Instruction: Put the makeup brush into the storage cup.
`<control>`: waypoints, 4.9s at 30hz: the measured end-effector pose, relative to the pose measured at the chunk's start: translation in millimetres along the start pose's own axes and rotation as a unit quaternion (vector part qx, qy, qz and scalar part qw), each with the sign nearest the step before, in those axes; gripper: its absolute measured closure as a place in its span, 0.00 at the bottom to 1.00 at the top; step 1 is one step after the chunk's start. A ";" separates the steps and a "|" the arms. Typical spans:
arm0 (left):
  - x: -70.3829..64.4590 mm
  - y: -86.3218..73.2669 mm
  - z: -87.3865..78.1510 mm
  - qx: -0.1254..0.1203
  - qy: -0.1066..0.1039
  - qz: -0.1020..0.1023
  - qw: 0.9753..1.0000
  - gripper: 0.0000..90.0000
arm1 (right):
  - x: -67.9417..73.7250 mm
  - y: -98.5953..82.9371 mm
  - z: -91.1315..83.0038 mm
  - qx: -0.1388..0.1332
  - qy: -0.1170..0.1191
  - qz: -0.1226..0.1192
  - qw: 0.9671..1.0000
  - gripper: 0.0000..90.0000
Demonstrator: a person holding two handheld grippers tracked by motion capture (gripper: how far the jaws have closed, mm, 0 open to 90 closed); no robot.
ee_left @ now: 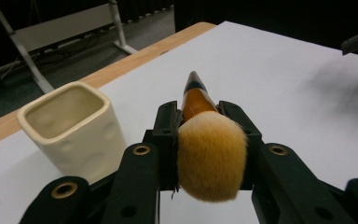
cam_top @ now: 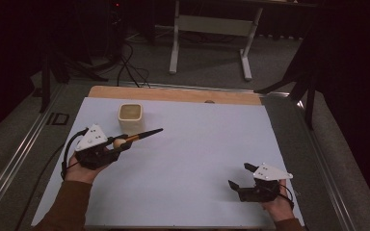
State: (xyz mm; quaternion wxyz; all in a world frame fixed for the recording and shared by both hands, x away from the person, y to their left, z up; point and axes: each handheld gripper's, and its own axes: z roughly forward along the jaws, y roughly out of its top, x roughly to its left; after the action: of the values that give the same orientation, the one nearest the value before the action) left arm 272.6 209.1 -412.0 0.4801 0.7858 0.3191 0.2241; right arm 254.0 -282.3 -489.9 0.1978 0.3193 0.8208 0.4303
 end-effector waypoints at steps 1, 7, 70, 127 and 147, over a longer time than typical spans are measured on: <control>1.0 0.2 -0.1 0.000 0.001 -0.001 1.000 0.78 | -0.2 -0.2 -0.1 0.000 0.000 0.000 1.000 0.16; 5.1 0.9 -0.9 -0.001 0.007 -0.004 1.000 0.78 | -0.5 -1.3 0.7 0.001 0.000 0.003 1.000 0.16; 58.2 20.2 -8.0 0.026 0.053 -0.041 0.997 0.78 | -1.6 -4.2 -1.8 -0.007 -0.004 0.012 1.000 0.17; 82.4 35.2 11.9 0.085 0.105 -0.094 0.986 0.78 | -0.7 -5.2 0.7 -0.001 0.000 0.009 1.000 0.16; 86.5 38.0 16.2 0.101 0.115 -0.102 0.983 0.78 | -0.7 -4.7 1.8 0.000 0.002 0.007 1.000 0.17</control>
State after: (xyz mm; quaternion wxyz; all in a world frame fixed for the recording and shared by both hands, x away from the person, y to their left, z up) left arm 354.3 248.4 -381.0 0.3786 0.7624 0.4718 0.2299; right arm 253.9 -283.7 -494.8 0.1935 0.3243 0.8190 0.4320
